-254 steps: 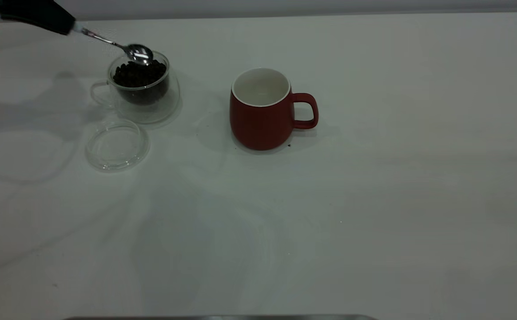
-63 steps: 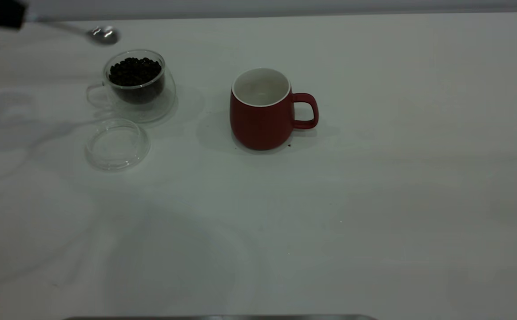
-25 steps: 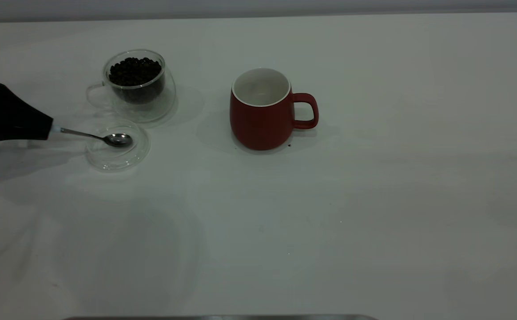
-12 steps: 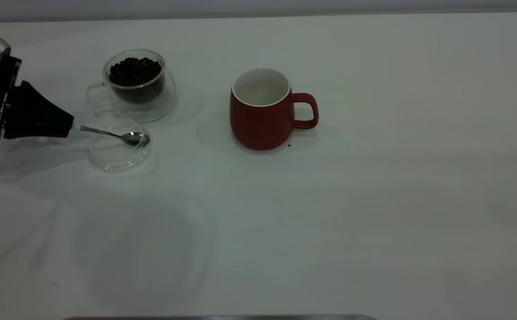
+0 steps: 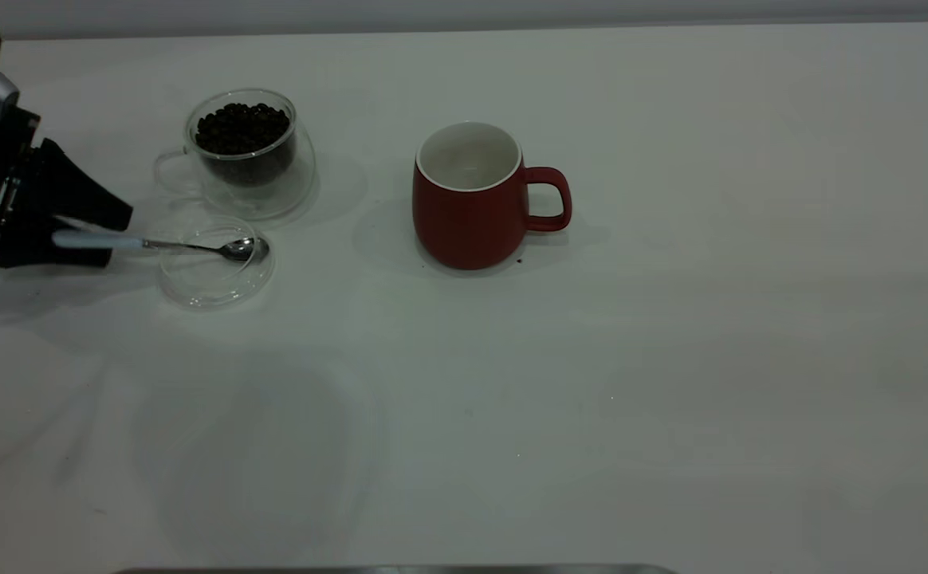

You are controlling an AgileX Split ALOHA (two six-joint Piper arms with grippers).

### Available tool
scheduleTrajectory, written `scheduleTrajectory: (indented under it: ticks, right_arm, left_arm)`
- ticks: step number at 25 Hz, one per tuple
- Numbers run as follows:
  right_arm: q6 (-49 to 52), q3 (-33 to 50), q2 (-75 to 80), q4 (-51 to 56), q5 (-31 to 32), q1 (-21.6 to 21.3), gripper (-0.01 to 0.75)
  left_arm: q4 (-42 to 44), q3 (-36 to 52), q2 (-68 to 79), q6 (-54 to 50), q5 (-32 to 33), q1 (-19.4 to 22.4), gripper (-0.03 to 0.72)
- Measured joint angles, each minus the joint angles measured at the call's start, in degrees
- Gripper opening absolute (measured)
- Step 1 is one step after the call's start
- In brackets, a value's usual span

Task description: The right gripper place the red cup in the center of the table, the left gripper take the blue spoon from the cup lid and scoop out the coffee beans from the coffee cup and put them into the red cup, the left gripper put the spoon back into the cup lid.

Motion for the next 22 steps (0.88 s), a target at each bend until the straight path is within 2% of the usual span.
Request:
scheduleTrajectory:
  ticks: [5,9,14,17,22]
  right_arm:
    - [0.00,0.00,0.00,0.00,0.00,0.00,0.587]
    - [0.00,0.00,0.00,0.00,0.00,0.00,0.587]
    - [0.00,0.00,0.00,0.00,0.00,0.00,0.587]
    - [0.00,0.00,0.00,0.00,0.00,0.00,0.587]
    - [0.00,0.00,0.00,0.00,0.00,0.00,0.587]
  left_arm:
    - [13.32,-5.88,0.00,-9.92,-0.13,-0.04,0.563]
    - [22.47,-13.51,0.00,-16.88,4.16,-0.04,0.564]
    - [29.14,-26.69,-0.05,-26.45,12.48,-0.04,0.564]
    - [32.00,-32.54,-1.92,-31.70,12.48,-0.49,0.565]
    - [34.46,-33.84,-10.49,-34.36,12.48,-3.26,0.567]
